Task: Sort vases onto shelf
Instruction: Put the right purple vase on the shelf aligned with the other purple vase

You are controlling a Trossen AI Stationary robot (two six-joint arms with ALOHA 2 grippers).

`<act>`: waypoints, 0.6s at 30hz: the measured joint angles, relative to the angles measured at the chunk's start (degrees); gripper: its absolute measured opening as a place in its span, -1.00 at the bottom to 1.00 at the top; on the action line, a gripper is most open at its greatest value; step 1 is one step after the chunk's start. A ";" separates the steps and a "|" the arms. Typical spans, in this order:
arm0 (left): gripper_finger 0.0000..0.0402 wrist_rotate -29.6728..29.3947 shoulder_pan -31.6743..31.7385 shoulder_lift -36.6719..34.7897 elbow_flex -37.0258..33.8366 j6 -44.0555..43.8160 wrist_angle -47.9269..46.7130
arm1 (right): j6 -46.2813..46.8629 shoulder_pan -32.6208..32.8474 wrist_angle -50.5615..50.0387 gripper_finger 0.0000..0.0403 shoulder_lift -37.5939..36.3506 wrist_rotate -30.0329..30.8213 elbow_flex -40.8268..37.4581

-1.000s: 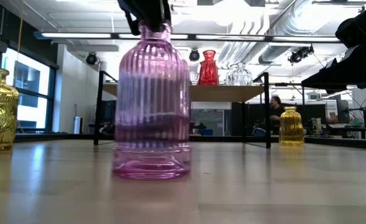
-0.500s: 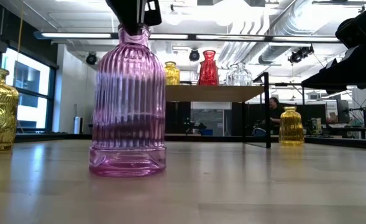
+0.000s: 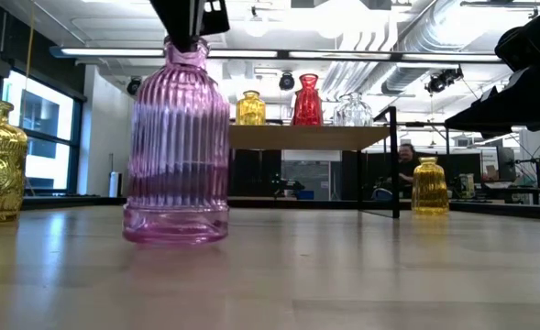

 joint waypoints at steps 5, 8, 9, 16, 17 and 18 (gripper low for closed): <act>-0.96 -1.26 0.02 -1.61 0.00 -0.04 -1.52 | 0.00 0.00 -0.02 -0.57 0.00 -0.01 -0.01; -0.96 -2.05 0.09 -2.66 0.02 0.00 -3.05 | 0.00 0.01 -0.12 -0.57 0.02 0.00 0.00; -0.96 -2.39 0.24 -2.98 0.02 -0.01 -3.49 | 0.00 0.01 -0.12 -0.57 0.00 0.00 -0.01; -0.96 -2.44 2.06 -5.61 0.04 0.08 -7.08 | 0.00 0.00 -0.03 -0.57 0.00 -0.02 0.00; -0.96 -2.52 2.38 -6.06 0.04 0.21 -7.47 | 0.00 0.01 -0.08 -0.57 0.00 -0.02 0.00; -0.96 -2.58 2.71 -6.58 0.04 0.42 -7.92 | 0.00 0.01 -0.09 -0.57 0.02 -0.01 0.00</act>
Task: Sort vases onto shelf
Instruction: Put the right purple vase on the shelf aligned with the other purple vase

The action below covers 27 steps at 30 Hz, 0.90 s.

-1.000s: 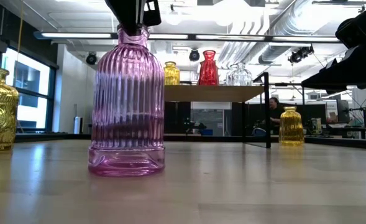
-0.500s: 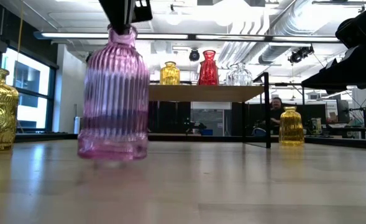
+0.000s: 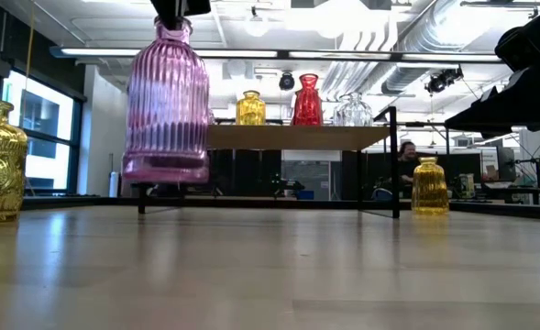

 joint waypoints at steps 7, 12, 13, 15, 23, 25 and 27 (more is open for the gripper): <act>-0.96 -0.12 2.78 -3.86 0.04 0.07 -4.38 | 0.00 0.00 0.02 -0.57 -0.02 0.00 0.00; -0.96 -0.14 5.16 -7.31 0.09 0.09 -7.23 | 0.00 0.00 0.04 -0.57 -0.02 -0.01 -0.01; -0.96 -0.15 5.70 -7.99 0.09 0.11 -7.82 | 0.00 0.00 0.01 -0.57 -0.02 0.00 0.01; -0.96 -0.15 6.82 -9.40 0.09 0.12 -9.13 | 0.00 -0.01 0.01 -0.57 -0.01 0.00 0.00; -0.96 -0.17 13.32 -14.04 0.09 2.78 -13.85 | 0.00 0.01 0.02 -0.57 -0.02 0.01 0.00; -0.96 -0.20 15.27 -15.11 0.09 3.68 -14.31 | 0.00 0.01 0.04 -0.57 -0.02 0.00 -0.01; -0.96 -0.20 17.23 -16.20 0.09 4.74 -15.07 | 0.00 -0.01 0.02 -0.57 -0.02 0.01 -0.01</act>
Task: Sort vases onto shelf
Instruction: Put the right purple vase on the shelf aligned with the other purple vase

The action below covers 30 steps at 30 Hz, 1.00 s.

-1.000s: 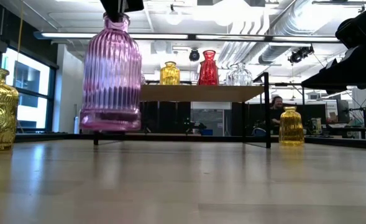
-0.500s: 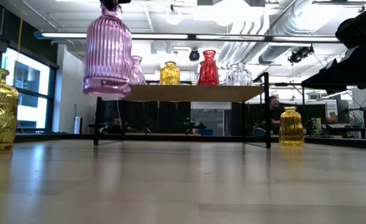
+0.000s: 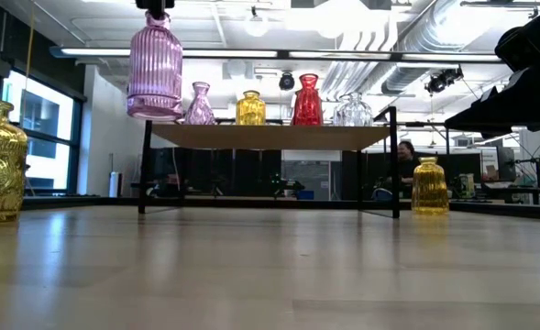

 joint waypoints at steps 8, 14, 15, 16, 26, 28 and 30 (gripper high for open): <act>-0.96 0.00 8.47 -2.09 2.24 4.50 -2.50 | 0.00 0.02 0.02 -0.57 0.00 0.00 0.02; -0.96 -1.47 13.64 -1.21 7.68 10.38 -3.23 | 0.00 0.00 0.02 -0.57 0.01 -0.01 0.00; -0.96 -1.53 14.58 -0.99 8.43 11.01 -3.43 | 0.00 0.00 0.02 -0.57 0.02 0.00 0.00; -0.96 -1.48 15.70 -0.73 9.15 11.68 -3.76 | 0.00 0.00 0.02 -0.57 0.00 -0.02 0.02; -0.96 -1.45 23.07 1.97 12.98 17.21 -4.04 | 0.00 0.00 -0.01 -0.57 0.00 0.00 0.00; -0.96 -1.30 24.19 2.25 13.10 18.61 -4.16 | 0.00 0.01 -0.02 -0.57 0.02 -0.02 0.01; -0.96 -1.31 25.42 2.81 13.16 19.42 -4.25 | 0.00 0.01 -0.02 -0.57 0.02 0.00 0.00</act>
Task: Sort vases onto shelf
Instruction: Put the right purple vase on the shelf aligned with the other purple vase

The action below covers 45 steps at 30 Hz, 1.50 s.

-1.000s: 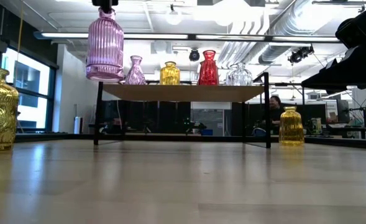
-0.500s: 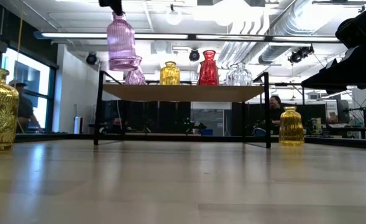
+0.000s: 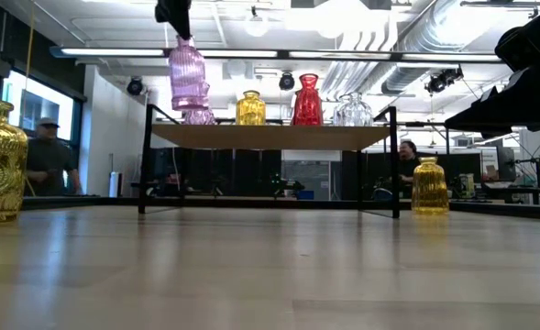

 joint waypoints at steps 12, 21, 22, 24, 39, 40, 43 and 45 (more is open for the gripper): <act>-0.96 2.60 3.91 2.41 -0.04 4.50 0.12 | 0.00 0.00 0.00 -0.57 -0.01 0.00 0.01; -0.96 3.27 5.34 2.41 -0.04 4.50 0.12 | 0.00 -0.01 0.00 -0.57 -0.02 0.00 0.02; -0.96 3.27 5.30 2.43 -0.04 4.50 0.10 | 0.00 -0.01 0.00 -0.57 -0.01 -0.01 0.00; -0.96 3.39 5.26 2.43 -0.04 4.50 0.14 | 0.00 0.00 0.00 -0.57 -0.02 -0.02 0.00; -0.96 2.40 6.06 2.43 -1.36 5.15 0.12 | 0.00 0.01 0.00 -0.57 -0.02 0.00 0.00; -0.96 2.39 6.06 2.43 -1.36 5.16 0.12 | 0.00 -0.01 0.00 -0.57 -0.02 0.00 0.00; -0.96 2.42 6.06 3.00 -1.36 5.46 0.12 | 0.00 0.00 -0.02 -0.57 -0.01 -0.01 0.00; -0.96 2.52 6.06 3.68 -1.34 5.44 0.54 | 0.00 0.00 -0.01 -0.57 -0.01 -0.02 0.01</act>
